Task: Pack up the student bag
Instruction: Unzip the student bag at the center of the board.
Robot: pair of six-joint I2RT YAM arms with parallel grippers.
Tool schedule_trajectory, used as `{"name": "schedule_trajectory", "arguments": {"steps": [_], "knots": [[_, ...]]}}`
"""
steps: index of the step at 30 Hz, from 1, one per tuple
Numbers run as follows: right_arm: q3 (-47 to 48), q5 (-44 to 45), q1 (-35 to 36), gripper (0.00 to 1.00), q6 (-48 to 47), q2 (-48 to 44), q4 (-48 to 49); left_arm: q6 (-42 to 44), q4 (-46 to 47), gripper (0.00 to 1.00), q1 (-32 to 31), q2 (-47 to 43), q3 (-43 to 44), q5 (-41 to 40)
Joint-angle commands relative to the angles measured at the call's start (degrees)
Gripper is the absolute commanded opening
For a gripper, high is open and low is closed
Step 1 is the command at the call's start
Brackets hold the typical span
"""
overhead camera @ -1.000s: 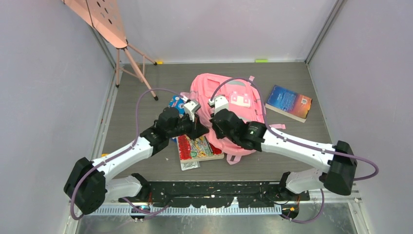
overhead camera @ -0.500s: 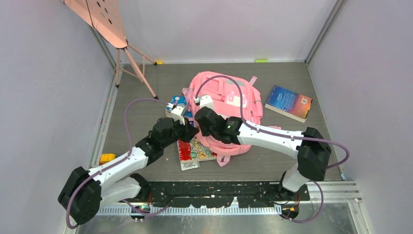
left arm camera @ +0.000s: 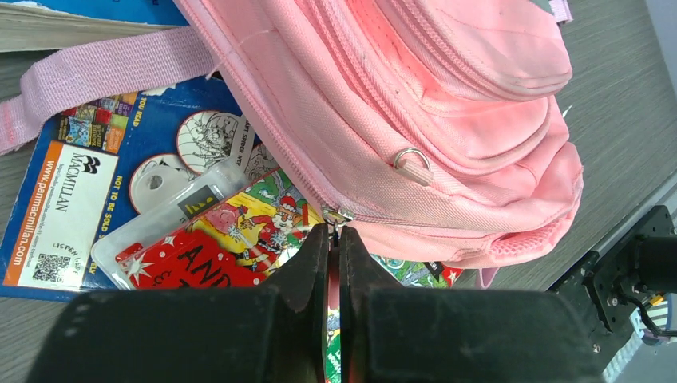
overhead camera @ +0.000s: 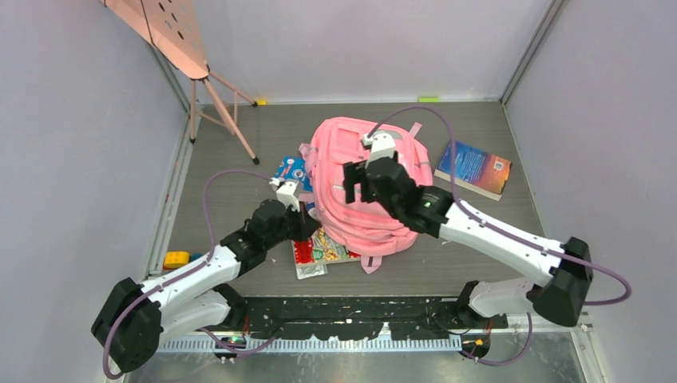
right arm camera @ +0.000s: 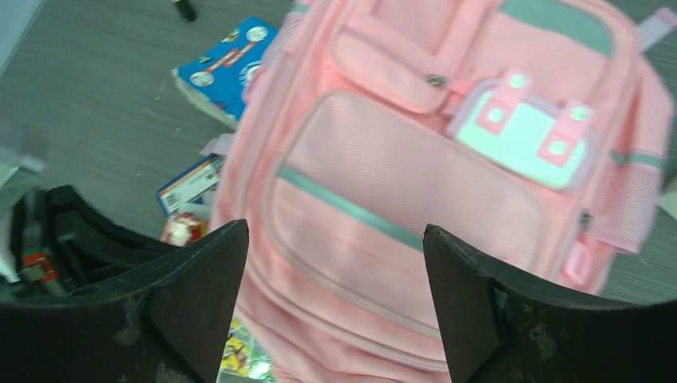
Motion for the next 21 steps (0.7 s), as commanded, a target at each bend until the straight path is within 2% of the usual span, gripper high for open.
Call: {"name": "schedule_trajectory", "arguments": {"steps": [1, 7, 14, 21], "knots": [[-4.8, -1.8, -4.3, 0.86, -5.1, -5.0, 1.3, -0.1, -3.0, 0.00, 0.0, 0.4, 2.5, -0.6], [-9.5, -11.9, -5.2, 0.85, -15.1, -6.3, 1.5, -0.6, -5.3, 0.00, 0.1, 0.9, 3.9, -0.7], [-10.0, -15.0, -5.1, 0.83, -18.5, -2.9, 1.9, -1.4, -8.4, 0.00, 0.4, 0.4, 5.0, -1.3], [-7.7, -14.4, -4.3, 0.72, -20.6, 2.8, 0.4, -1.0, -10.1, 0.00, 0.5, 0.5, 6.1, -0.8]]}}
